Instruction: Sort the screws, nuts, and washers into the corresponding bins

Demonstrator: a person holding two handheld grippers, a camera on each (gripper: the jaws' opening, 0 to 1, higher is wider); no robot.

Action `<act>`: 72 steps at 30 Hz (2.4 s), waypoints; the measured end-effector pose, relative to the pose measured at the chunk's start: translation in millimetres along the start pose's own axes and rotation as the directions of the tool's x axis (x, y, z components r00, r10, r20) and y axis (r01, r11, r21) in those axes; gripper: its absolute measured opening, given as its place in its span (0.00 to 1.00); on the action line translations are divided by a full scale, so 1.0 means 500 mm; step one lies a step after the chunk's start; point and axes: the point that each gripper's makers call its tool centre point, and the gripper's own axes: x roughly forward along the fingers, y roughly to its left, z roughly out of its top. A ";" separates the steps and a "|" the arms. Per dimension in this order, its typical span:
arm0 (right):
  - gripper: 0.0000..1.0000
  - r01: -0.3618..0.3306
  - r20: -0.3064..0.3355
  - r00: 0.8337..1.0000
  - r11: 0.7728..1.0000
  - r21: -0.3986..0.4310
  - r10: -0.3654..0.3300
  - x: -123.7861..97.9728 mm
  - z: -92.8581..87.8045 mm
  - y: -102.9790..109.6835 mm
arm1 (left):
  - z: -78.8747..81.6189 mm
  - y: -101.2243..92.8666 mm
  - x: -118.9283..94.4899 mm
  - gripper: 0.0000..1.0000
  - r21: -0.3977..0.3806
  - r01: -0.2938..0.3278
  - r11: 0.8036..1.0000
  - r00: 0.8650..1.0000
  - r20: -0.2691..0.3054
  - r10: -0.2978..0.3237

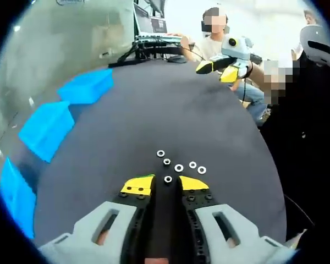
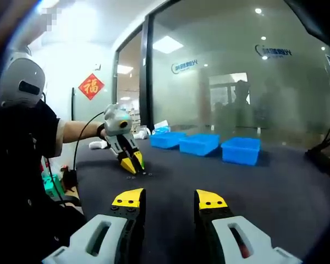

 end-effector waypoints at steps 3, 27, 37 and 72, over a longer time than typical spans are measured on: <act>0.32 0.000 -0.001 1.000 1.000 0.000 0.000 0.001 0.000 0.000 | -0.001 -0.005 0.002 0.06 0.004 0.009 1.000 1.000 -0.004 -0.009; 0.32 -0.012 0.006 1.000 1.000 -0.017 0.012 0.026 0.016 0.006 | 0.080 0.027 -0.127 0.03 -0.142 -0.322 0.936 0.873 0.338 0.351; 0.32 -0.024 0.005 1.000 0.999 -0.032 0.024 0.037 0.031 0.017 | 0.062 0.030 -0.248 0.03 -0.289 -0.516 0.806 0.686 0.423 0.591; 0.31 -0.048 -0.017 0.999 0.998 -0.030 0.047 0.066 0.027 0.045 | -0.023 0.463 -0.387 0.03 -0.544 -0.725 0.422 0.371 0.207 0.905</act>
